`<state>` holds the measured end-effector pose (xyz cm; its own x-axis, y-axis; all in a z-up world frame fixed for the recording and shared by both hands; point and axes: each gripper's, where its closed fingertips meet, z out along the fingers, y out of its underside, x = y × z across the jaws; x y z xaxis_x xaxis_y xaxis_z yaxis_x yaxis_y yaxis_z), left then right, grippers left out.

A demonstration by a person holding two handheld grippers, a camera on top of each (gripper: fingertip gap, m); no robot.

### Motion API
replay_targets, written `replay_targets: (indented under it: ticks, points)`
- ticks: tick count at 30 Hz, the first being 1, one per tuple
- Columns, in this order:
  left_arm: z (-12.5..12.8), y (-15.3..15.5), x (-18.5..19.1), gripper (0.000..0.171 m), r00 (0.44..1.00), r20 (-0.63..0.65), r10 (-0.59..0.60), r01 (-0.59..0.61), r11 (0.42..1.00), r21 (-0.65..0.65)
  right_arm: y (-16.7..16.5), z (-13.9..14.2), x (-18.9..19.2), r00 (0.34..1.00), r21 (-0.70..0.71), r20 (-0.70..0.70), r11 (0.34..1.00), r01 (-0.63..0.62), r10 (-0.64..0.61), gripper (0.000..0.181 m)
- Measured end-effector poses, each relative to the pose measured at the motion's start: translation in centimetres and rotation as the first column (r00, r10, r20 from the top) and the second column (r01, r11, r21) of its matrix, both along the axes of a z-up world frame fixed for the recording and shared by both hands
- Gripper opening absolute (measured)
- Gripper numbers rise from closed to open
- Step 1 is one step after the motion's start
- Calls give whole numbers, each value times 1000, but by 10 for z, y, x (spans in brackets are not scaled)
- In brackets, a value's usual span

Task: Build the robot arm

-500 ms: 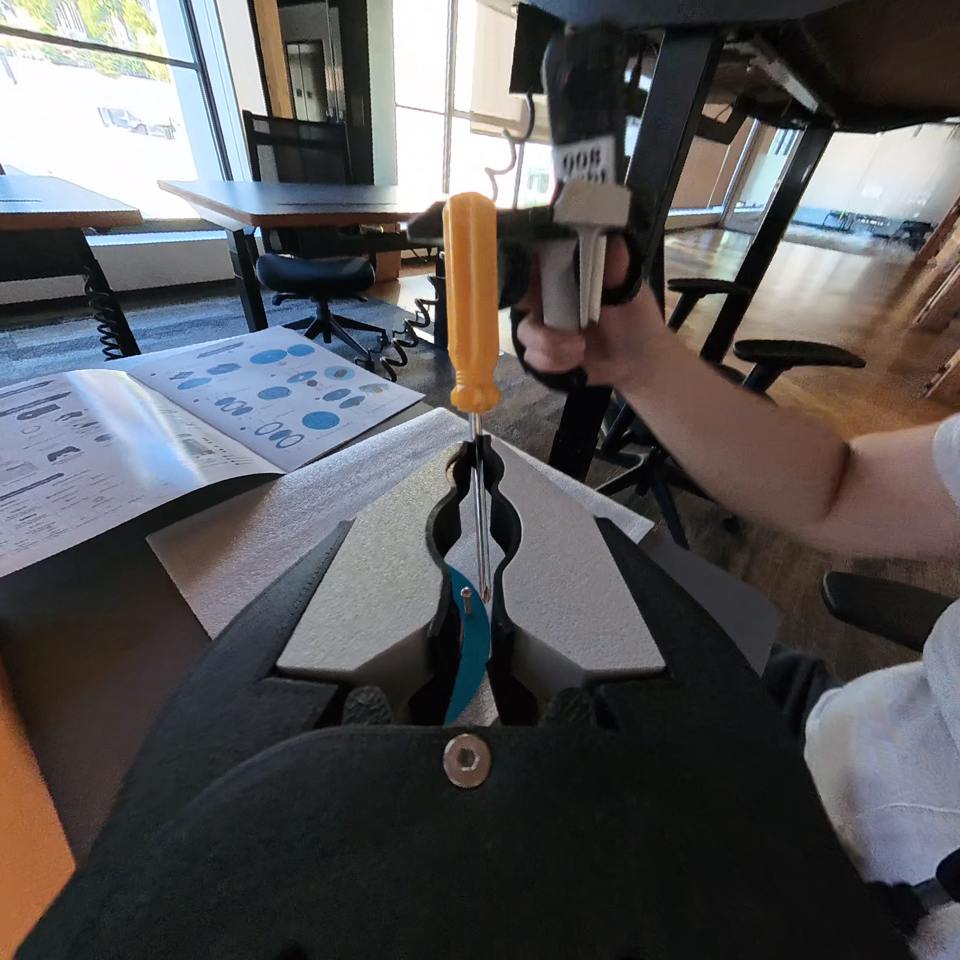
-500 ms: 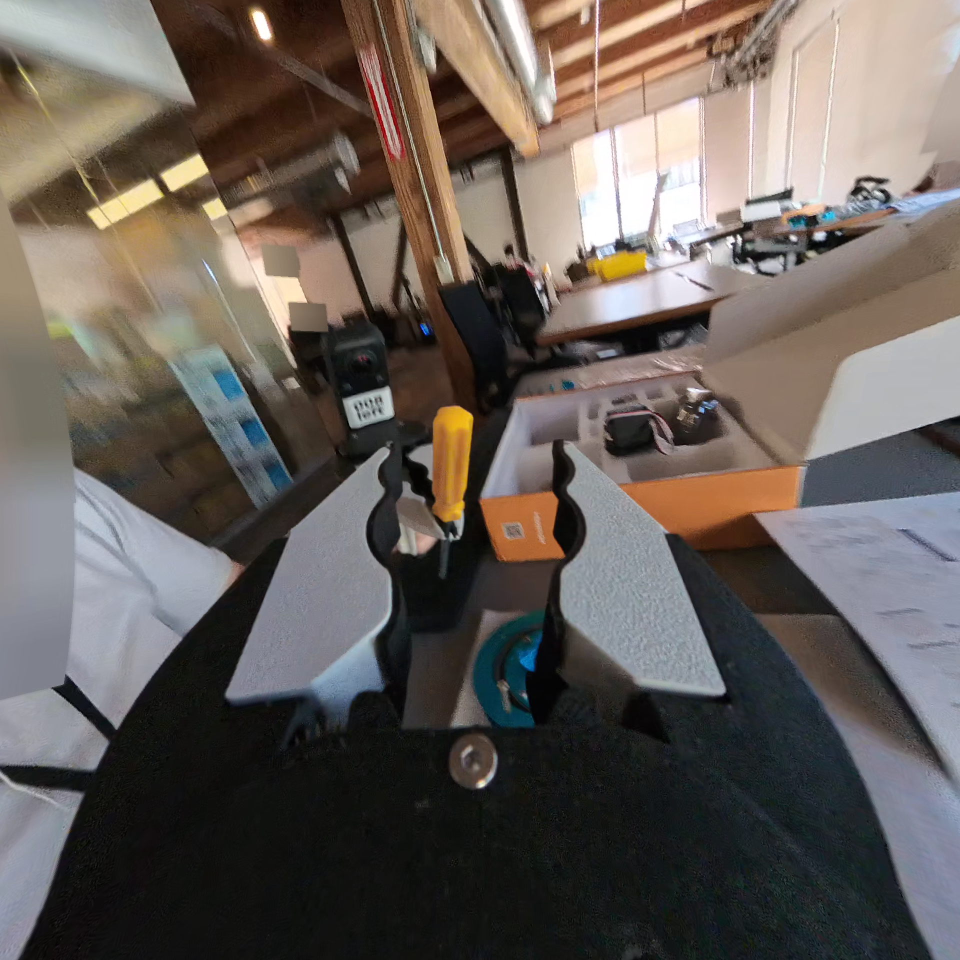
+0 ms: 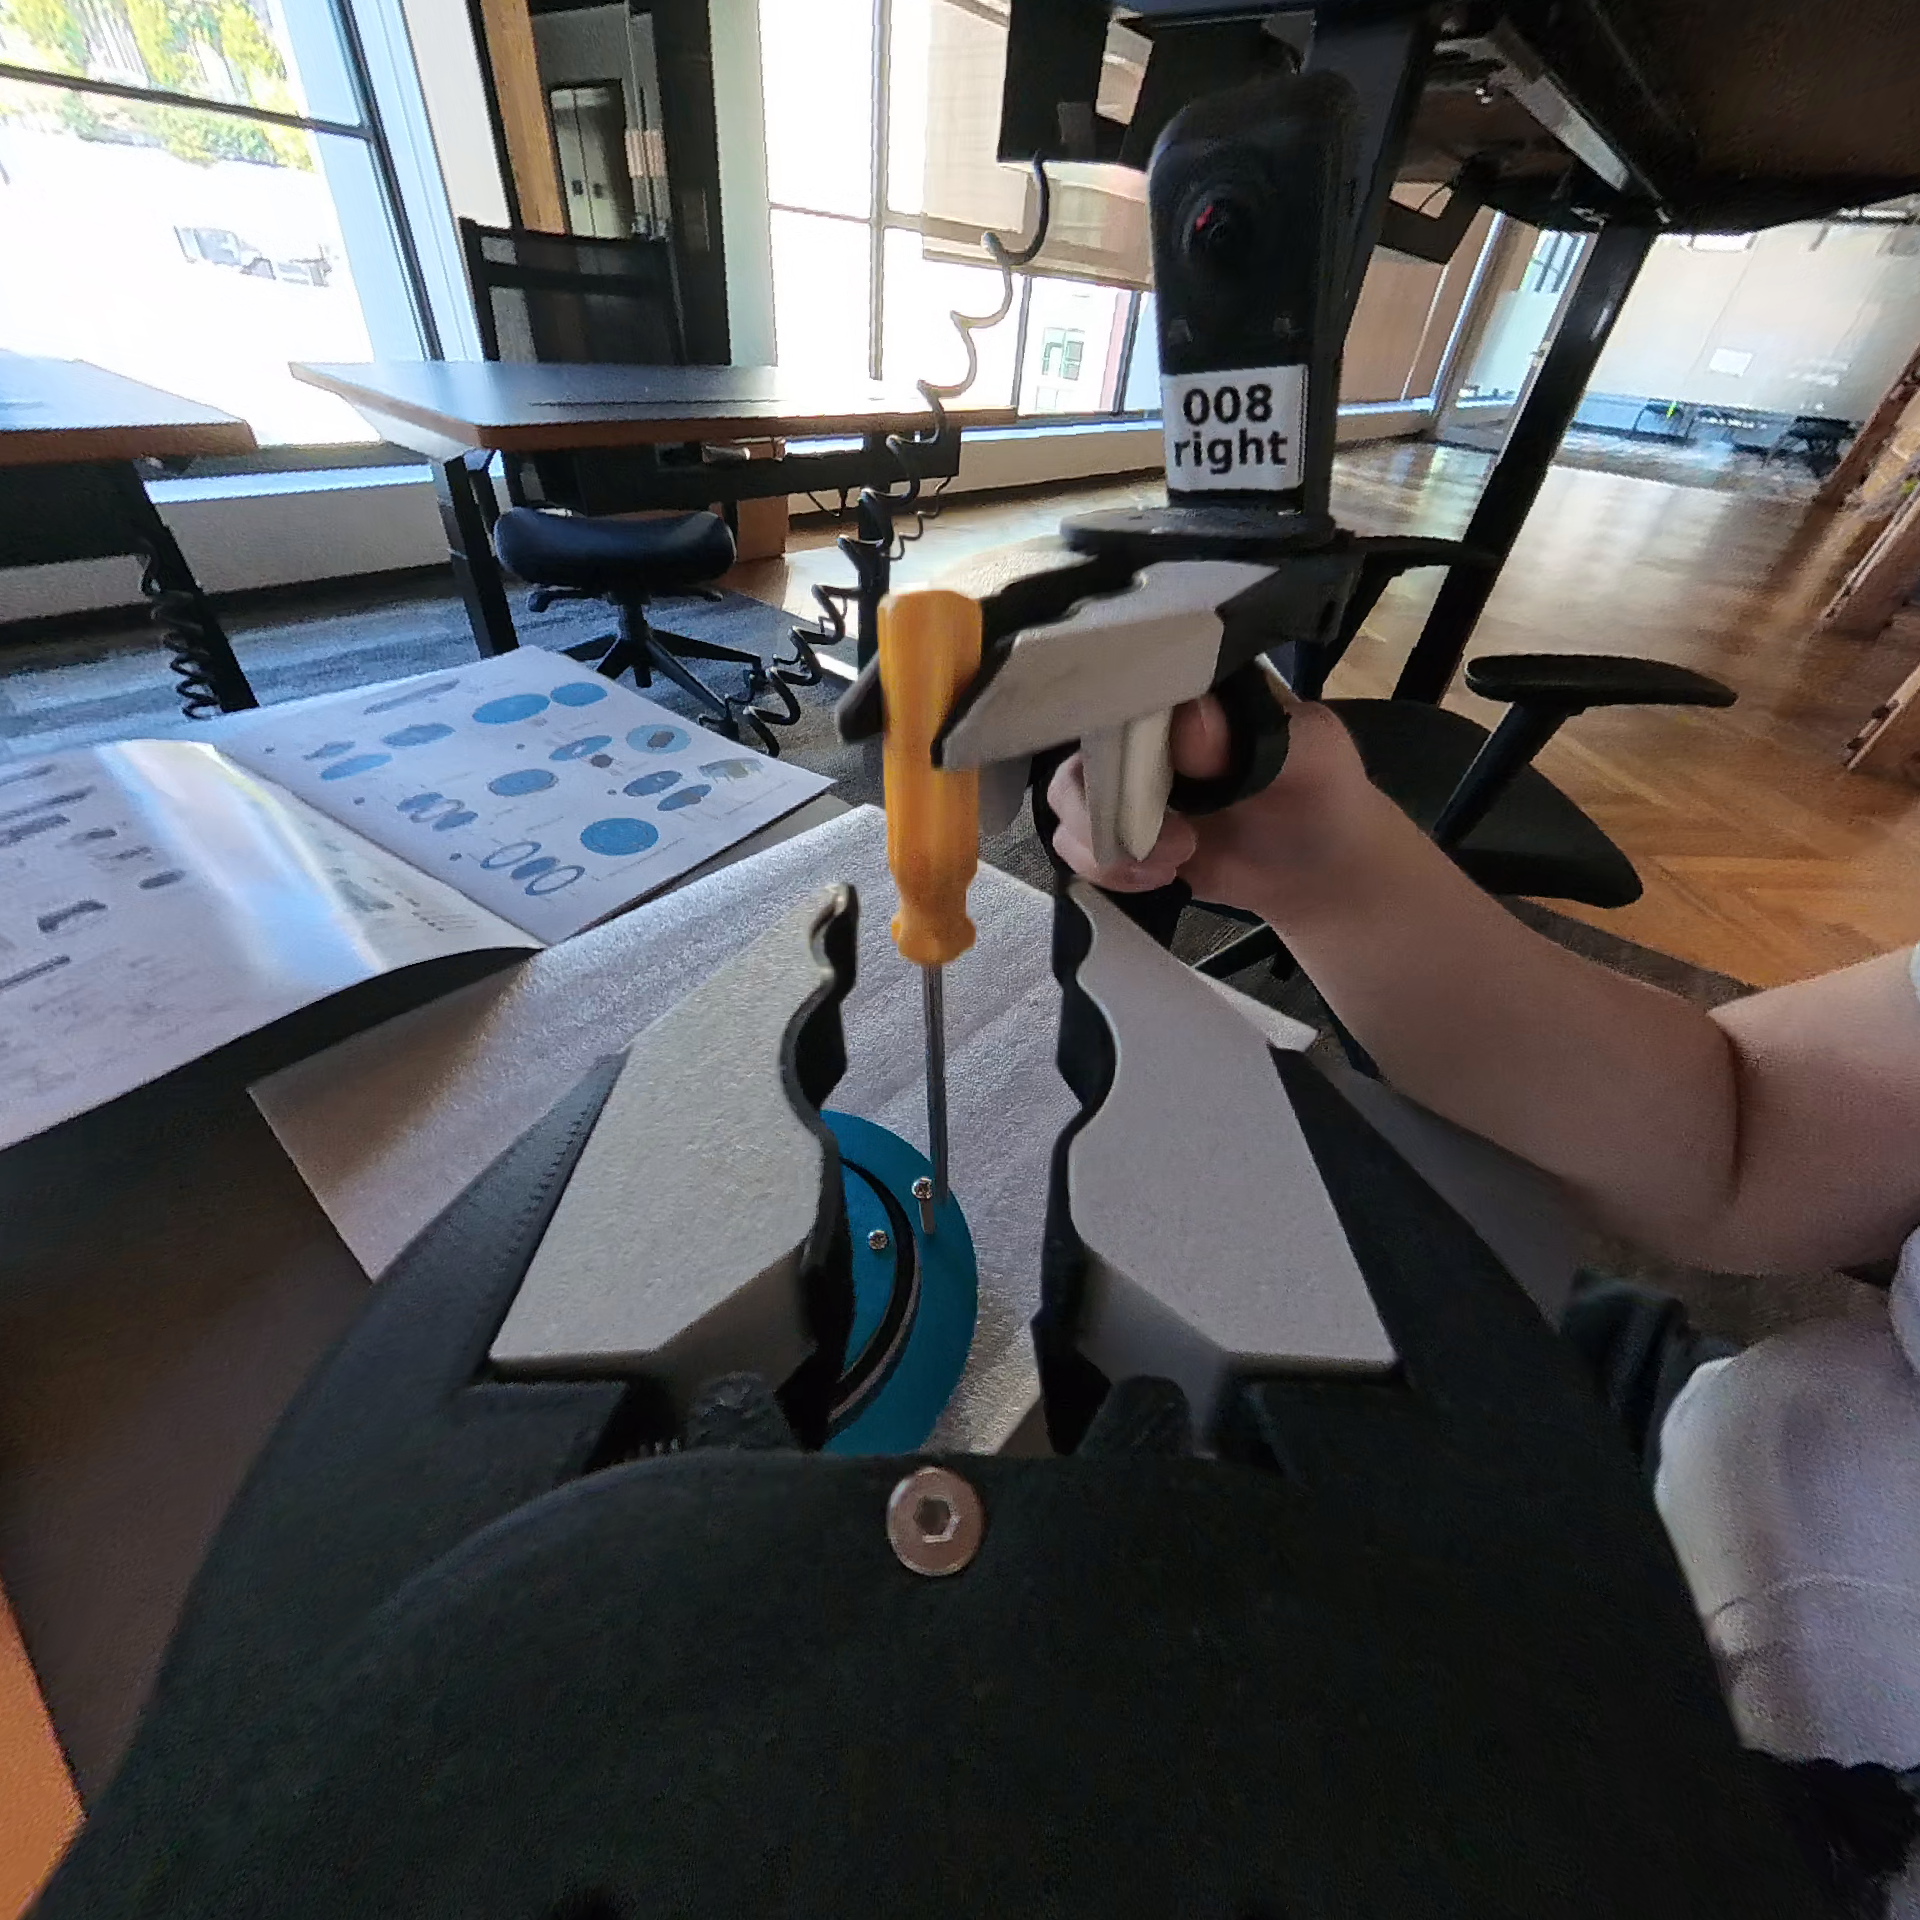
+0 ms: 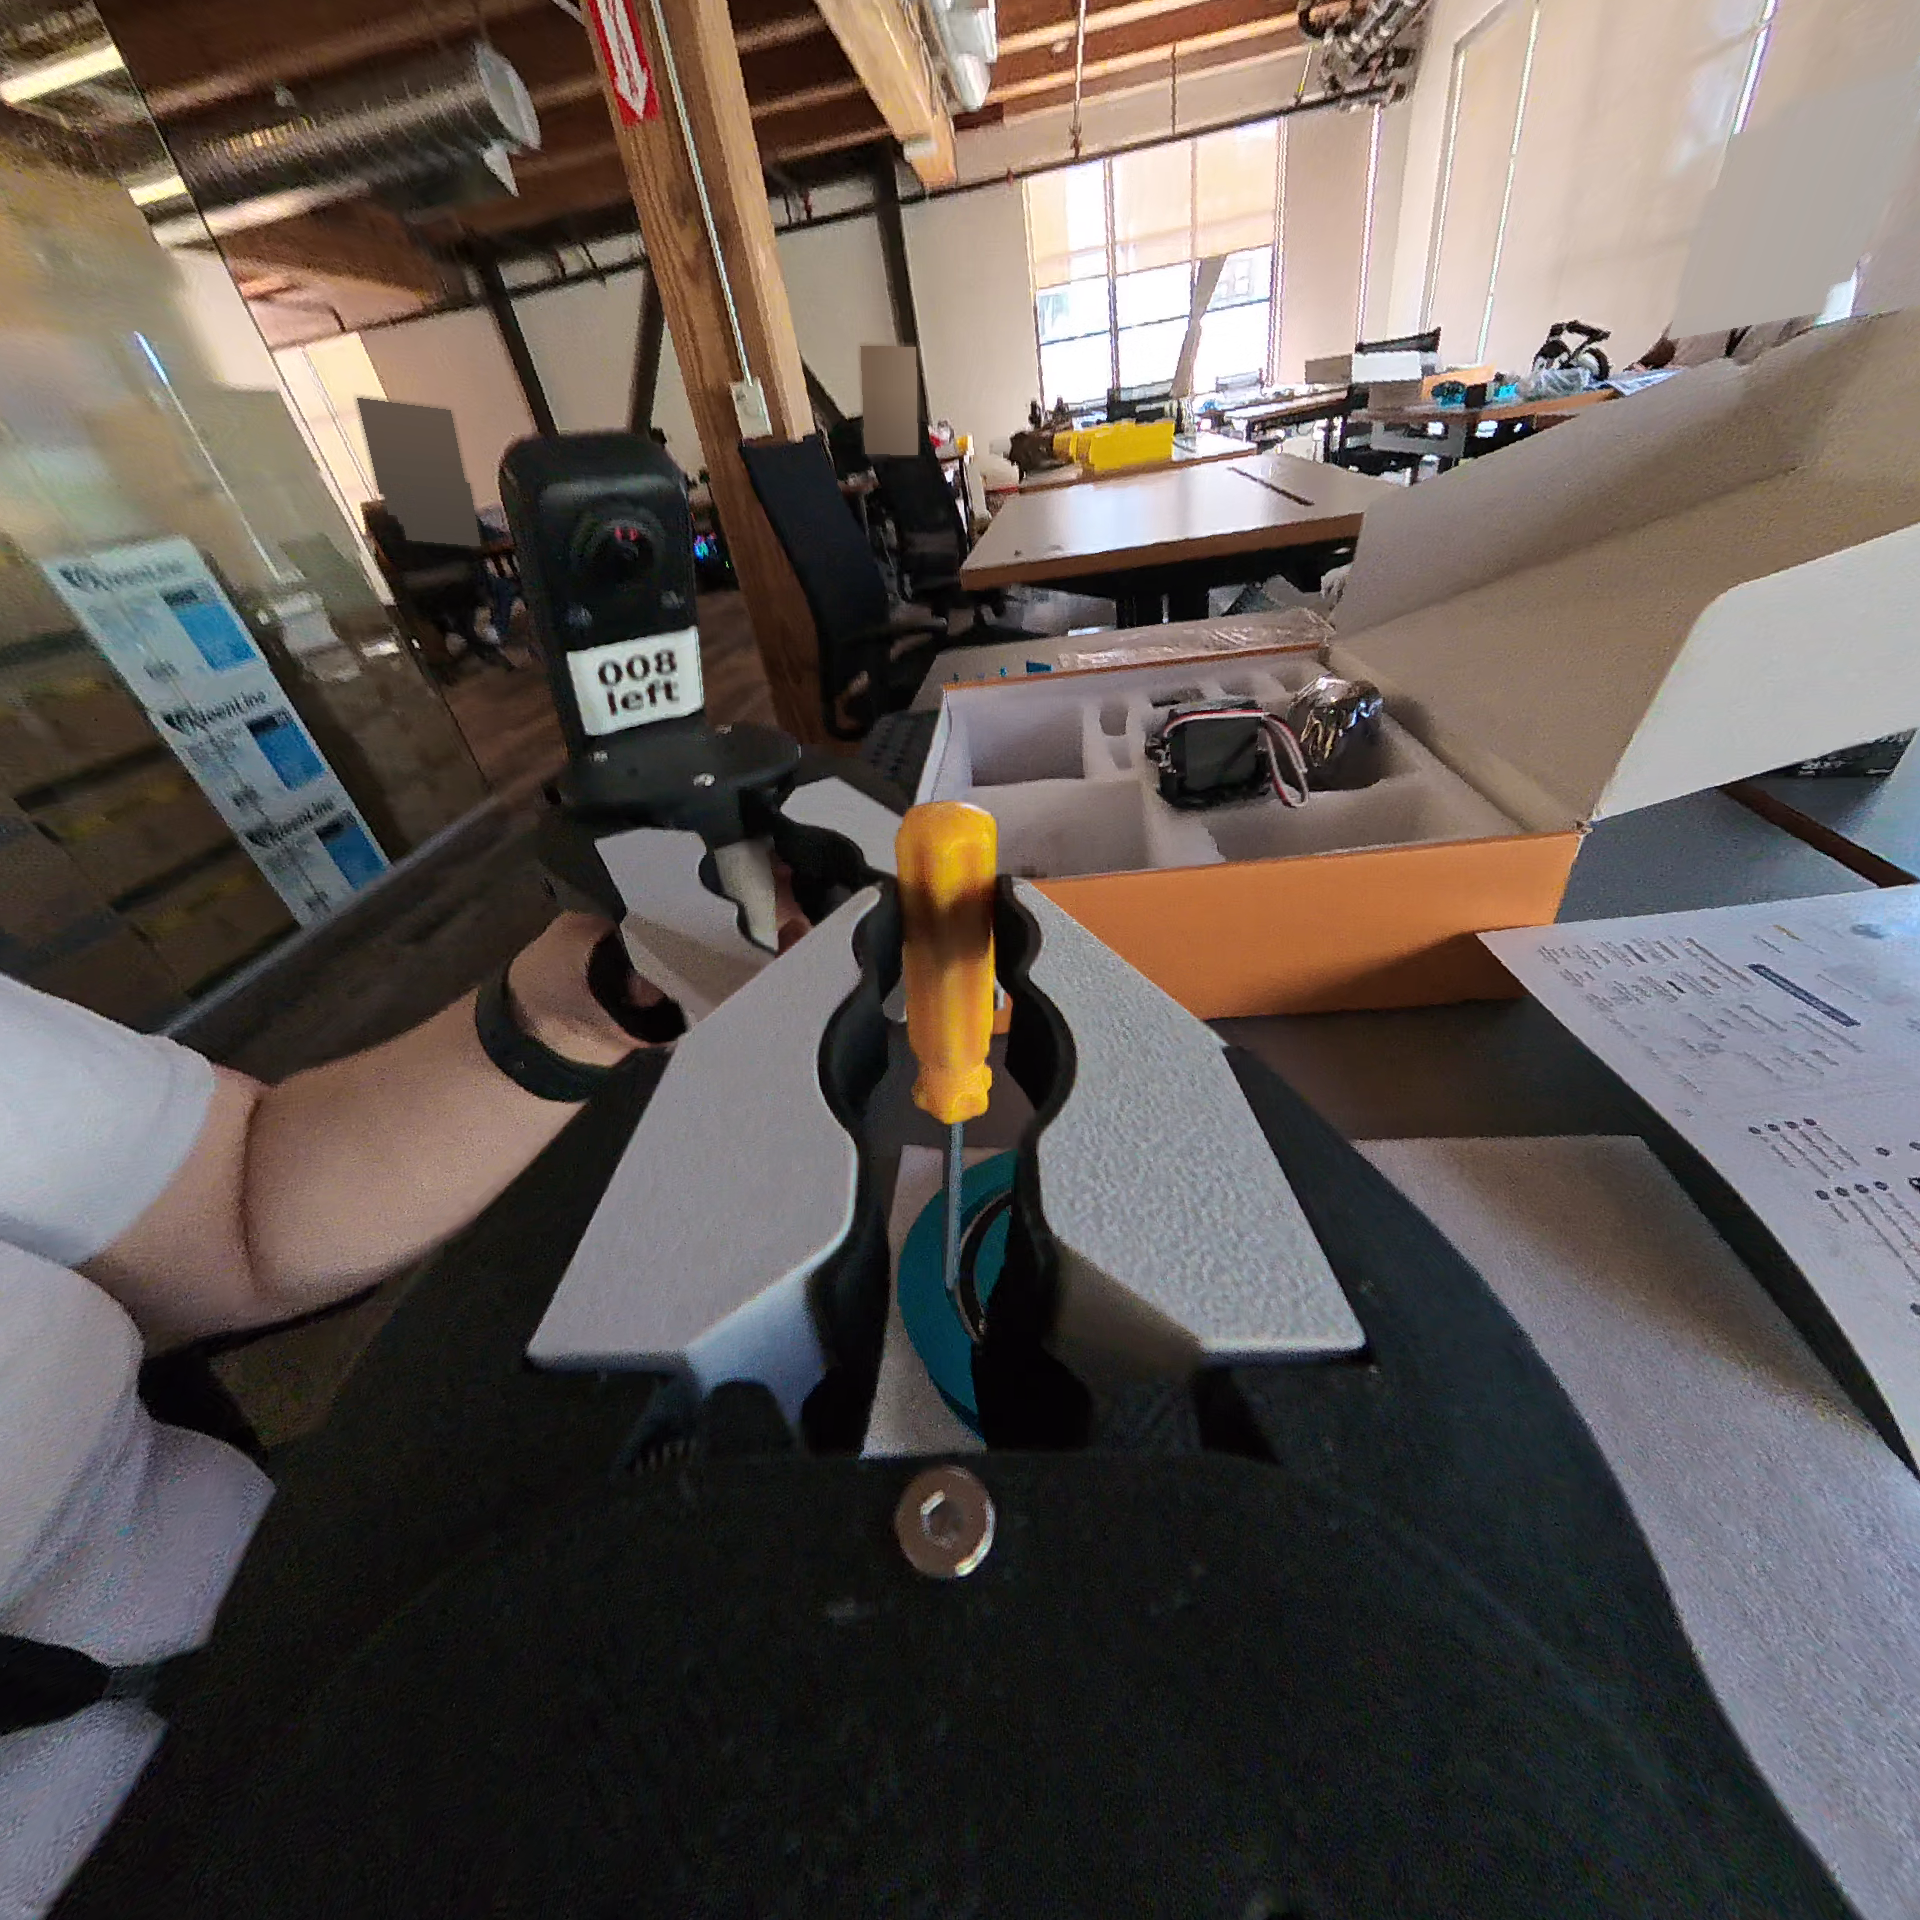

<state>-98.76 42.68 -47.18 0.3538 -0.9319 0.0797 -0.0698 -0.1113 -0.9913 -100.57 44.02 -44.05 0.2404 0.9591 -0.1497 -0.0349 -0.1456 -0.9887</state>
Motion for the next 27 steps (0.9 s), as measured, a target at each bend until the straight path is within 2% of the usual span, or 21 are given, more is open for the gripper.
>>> replay_targets:
  ticks: [2,6,8,27]
  points:
    - [2,2,1,29,1000,-22,1,0,999,35,-3,-1,-6,999,17,38,1000,-7,7,16]
    - [2,1,8,26,998,-52,-21,25,996,83,-6,5,-9,995,89,94,996,15,-24,16]
    - [2,6,9,16,998,-55,2,4,994,113,-6,5,-8,994,103,108,994,23,-35,16]
    - [-7,12,10,16,999,-41,2,1,997,77,1,-8,-8,990,76,134,996,42,-52,16]
